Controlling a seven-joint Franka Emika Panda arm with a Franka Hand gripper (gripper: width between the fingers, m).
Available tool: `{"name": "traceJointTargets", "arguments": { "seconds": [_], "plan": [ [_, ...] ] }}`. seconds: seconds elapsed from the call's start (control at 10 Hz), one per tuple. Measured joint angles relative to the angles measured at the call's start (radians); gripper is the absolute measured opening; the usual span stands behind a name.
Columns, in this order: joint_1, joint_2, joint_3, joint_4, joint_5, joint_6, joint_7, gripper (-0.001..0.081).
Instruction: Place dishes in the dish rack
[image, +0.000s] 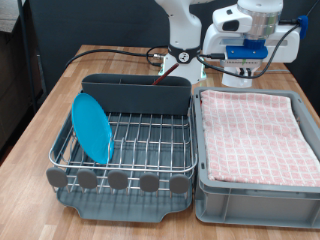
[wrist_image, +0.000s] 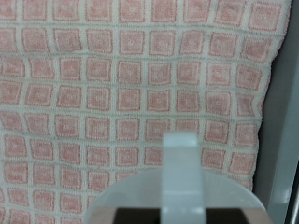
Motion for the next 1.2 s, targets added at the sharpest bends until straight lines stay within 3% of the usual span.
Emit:
{"name": "traceJointTargets", "arguments": {
  "seconds": [0.2,0.4,1.2],
  "plan": [
    [0.001,0.007,-0.001,0.002,-0.002,0.005,-0.008,0.0071],
    [-0.008,0.038,-0.025,0.046,-0.018,0.03,-0.037,0.0071],
    [-0.055,0.262,-0.108,0.36,0.054,0.055,-0.135,0.0071]
  ]
}}
